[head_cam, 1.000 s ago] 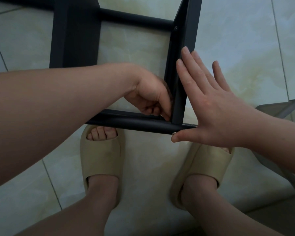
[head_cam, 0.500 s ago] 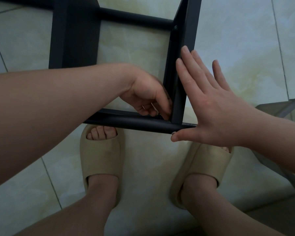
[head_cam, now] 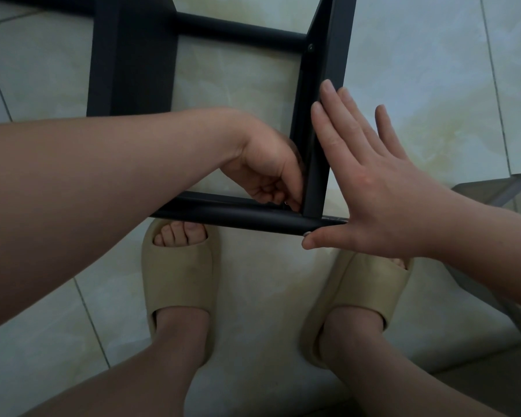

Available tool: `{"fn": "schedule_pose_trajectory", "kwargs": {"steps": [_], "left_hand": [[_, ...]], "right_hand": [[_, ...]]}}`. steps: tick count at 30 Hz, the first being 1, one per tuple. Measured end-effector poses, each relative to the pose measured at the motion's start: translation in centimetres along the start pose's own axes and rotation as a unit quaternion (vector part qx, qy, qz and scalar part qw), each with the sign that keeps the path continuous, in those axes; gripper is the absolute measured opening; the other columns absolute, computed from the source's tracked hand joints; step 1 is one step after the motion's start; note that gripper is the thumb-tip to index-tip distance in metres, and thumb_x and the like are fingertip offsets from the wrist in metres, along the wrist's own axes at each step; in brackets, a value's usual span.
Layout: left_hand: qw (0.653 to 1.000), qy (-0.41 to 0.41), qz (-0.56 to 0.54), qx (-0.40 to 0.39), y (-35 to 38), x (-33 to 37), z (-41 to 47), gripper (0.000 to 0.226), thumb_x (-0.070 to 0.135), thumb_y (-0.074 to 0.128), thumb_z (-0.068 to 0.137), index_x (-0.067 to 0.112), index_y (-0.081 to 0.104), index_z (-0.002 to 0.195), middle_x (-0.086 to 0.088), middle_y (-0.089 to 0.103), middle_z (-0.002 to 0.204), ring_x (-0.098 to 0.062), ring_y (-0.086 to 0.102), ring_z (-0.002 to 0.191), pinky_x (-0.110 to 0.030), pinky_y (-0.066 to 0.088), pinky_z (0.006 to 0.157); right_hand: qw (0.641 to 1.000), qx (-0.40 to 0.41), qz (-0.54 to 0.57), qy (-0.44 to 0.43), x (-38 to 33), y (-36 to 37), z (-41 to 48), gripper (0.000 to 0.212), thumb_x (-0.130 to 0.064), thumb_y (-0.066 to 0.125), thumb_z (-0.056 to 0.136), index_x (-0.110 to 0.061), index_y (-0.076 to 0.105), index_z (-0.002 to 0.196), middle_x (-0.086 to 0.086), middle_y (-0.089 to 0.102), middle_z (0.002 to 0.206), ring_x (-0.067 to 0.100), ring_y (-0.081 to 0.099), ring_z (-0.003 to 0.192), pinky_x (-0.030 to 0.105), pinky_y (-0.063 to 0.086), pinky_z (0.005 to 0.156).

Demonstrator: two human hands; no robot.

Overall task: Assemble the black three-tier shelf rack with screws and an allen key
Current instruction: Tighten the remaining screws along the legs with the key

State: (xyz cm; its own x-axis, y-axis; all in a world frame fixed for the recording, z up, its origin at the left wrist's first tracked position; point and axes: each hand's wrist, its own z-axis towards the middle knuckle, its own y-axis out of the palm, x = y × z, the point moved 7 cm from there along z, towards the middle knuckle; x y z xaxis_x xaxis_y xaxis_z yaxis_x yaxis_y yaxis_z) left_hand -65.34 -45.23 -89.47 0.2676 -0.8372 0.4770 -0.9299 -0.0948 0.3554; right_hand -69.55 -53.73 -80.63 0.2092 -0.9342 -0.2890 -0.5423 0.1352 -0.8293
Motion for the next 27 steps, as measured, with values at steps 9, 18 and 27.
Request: {"fn": "schedule_pose_trajectory", "kwargs": {"steps": [9,18,27], "left_hand": [[1.0,0.013,-0.019,-0.015,0.1,-0.1,-0.1,0.019,-0.005,0.061,0.088,0.011,0.064,0.079,-0.002,0.06,0.072,-0.01,0.051,0.066,-0.021,0.041,0.066],[1.0,-0.002,-0.026,-0.007,0.1,-0.9,-0.2,0.015,0.008,0.063,0.088,0.017,0.073,0.081,0.003,0.067,0.076,-0.01,0.049,0.064,-0.021,0.04,0.064],[1.0,0.013,-0.009,-0.002,0.1,0.1,0.0,0.025,-0.005,0.062,0.089,0.012,0.067,0.071,0.0,0.065,0.064,-0.01,0.049,0.063,-0.021,0.04,0.066]], "right_hand": [[1.0,0.0,0.001,-0.001,0.0,0.1,0.0,0.138,-0.088,0.052,0.069,-0.007,-0.016,0.159,0.009,-0.028,0.166,0.023,-0.027,0.153,0.051,-0.013,0.123],[1.0,0.004,0.001,-0.003,0.0,0.0,-0.1,0.138,-0.088,0.05,0.069,-0.007,-0.015,0.16,0.009,-0.027,0.167,0.024,-0.025,0.154,0.052,-0.011,0.123],[1.0,0.003,0.0,-0.004,0.1,0.1,-0.1,0.138,-0.088,0.05,0.069,-0.007,-0.016,0.159,0.008,-0.028,0.166,0.023,-0.026,0.153,0.051,-0.012,0.123]]}}
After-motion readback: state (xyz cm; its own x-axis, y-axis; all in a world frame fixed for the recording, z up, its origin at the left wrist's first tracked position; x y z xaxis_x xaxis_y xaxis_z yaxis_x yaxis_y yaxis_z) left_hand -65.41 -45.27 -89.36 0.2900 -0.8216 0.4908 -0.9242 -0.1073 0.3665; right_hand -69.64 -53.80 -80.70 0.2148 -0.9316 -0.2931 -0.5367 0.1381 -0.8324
